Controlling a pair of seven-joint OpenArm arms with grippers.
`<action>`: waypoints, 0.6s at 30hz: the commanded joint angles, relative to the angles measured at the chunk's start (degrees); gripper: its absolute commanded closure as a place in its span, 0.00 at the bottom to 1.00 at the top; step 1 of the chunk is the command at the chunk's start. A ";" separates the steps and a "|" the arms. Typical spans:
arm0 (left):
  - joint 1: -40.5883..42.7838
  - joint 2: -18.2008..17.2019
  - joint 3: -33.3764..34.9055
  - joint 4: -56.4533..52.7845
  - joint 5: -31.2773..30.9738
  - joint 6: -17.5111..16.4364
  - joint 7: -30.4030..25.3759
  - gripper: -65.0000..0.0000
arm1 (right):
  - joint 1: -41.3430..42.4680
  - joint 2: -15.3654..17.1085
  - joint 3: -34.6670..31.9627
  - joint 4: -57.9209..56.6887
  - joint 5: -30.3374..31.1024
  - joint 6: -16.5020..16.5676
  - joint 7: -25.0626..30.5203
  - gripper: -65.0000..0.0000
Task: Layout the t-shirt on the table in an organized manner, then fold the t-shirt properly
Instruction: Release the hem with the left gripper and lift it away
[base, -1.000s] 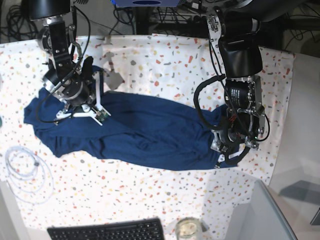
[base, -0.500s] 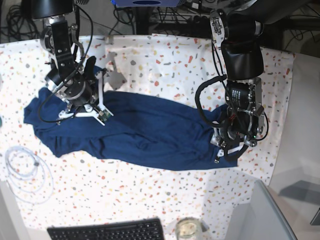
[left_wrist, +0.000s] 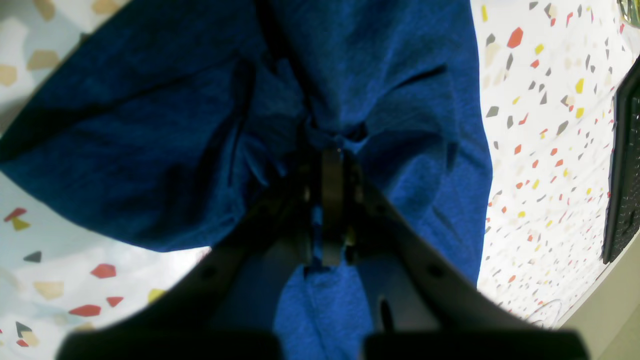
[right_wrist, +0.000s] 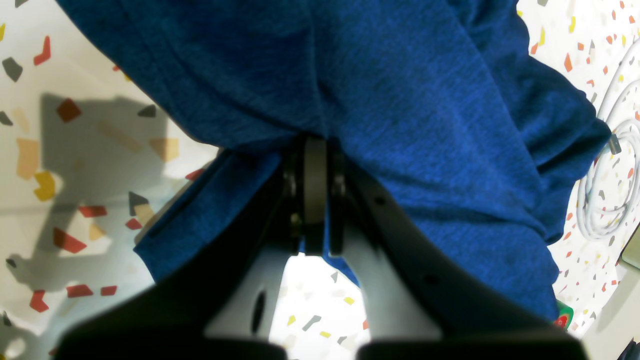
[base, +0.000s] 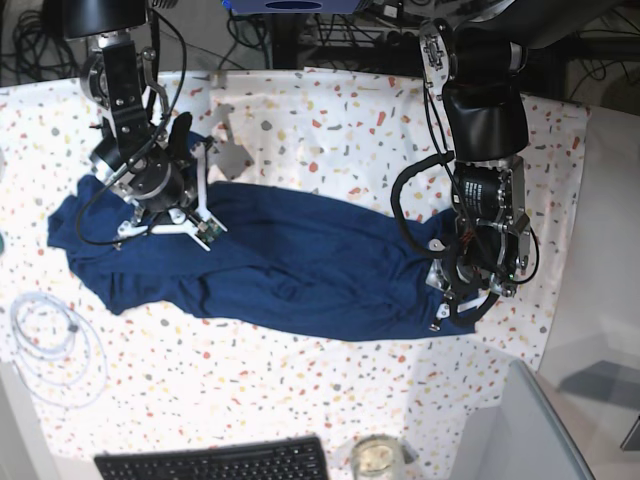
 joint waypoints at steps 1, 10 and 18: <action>-1.47 -0.18 0.11 1.09 -0.40 -0.26 -0.18 1.00 | 0.65 0.11 0.08 0.81 0.12 -0.19 0.90 1.00; 0.73 0.26 -0.41 7.25 -0.75 -0.17 2.72 1.00 | 0.65 0.11 0.08 0.81 0.12 -0.19 0.90 1.00; 4.42 0.26 -0.50 17.62 -0.75 3.00 7.21 1.00 | 0.65 0.11 0.08 0.81 0.12 -0.19 0.90 1.00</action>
